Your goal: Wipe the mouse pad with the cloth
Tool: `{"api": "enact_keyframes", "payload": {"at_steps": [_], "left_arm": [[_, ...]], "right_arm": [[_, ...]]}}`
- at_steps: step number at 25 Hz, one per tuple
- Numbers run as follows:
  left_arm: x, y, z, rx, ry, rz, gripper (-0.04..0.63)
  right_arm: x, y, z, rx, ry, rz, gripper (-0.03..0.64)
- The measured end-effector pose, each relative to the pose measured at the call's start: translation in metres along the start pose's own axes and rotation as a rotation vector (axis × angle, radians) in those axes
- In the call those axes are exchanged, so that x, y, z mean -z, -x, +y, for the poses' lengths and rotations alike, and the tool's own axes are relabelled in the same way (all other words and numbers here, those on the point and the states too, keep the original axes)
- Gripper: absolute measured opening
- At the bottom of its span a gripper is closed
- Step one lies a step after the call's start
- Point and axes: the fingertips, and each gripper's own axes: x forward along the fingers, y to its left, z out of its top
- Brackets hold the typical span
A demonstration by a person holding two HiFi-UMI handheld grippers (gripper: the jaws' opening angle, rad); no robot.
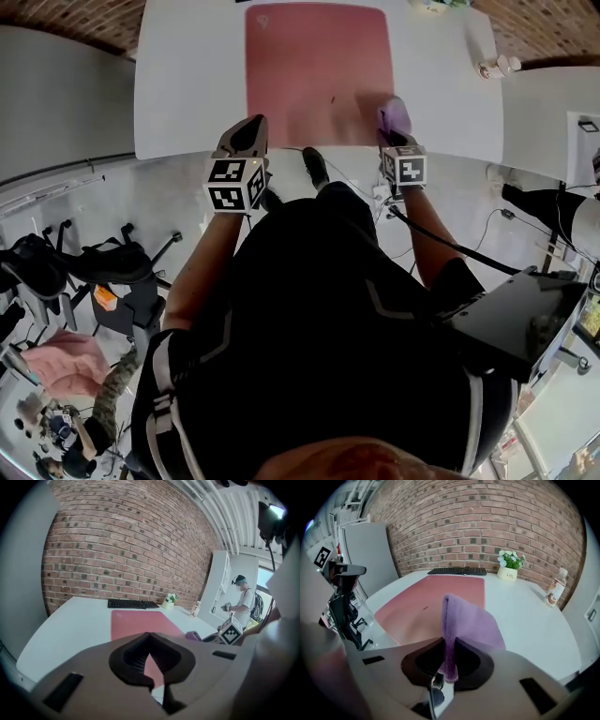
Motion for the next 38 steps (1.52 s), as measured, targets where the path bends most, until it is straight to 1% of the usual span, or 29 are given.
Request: {"api": "enact_keyframes", "payload": {"at_steps": [5,9,13,19,23,29,38], "left_arm": [[0.003,0.005,0.006,-0.028,0.023,-0.009,0.003],[0.006,0.010,0.011,-0.043,0.067,-0.011,0.002],[0.010,0.016,0.020,-0.064,0.079,-0.013,0.002],[0.013,0.024,0.028,-0.100,0.107,-0.020,0.002],[0.013,0.033,0.033,-0.134,0.116,-0.029,0.002],[0.020,0.049,0.045,-0.190,0.146,-0.040,0.002],[0.030,0.070,0.054,-0.262,0.194,-0.053,0.002]], "right_arm": [[0.004,-0.009,0.009,-0.025,0.021,0.032,0.055],[0.001,-0.014,0.021,-0.069,0.012,0.047,0.055],[-0.005,-0.020,0.038,-0.105,0.006,0.052,0.055],[-0.015,-0.030,0.065,-0.172,0.027,0.051,0.055],[-0.017,-0.044,0.085,-0.266,0.063,0.039,0.055],[-0.031,-0.044,0.108,-0.298,0.109,0.080,0.055],[-0.036,-0.060,0.156,-0.430,0.208,0.124,0.055]]}}
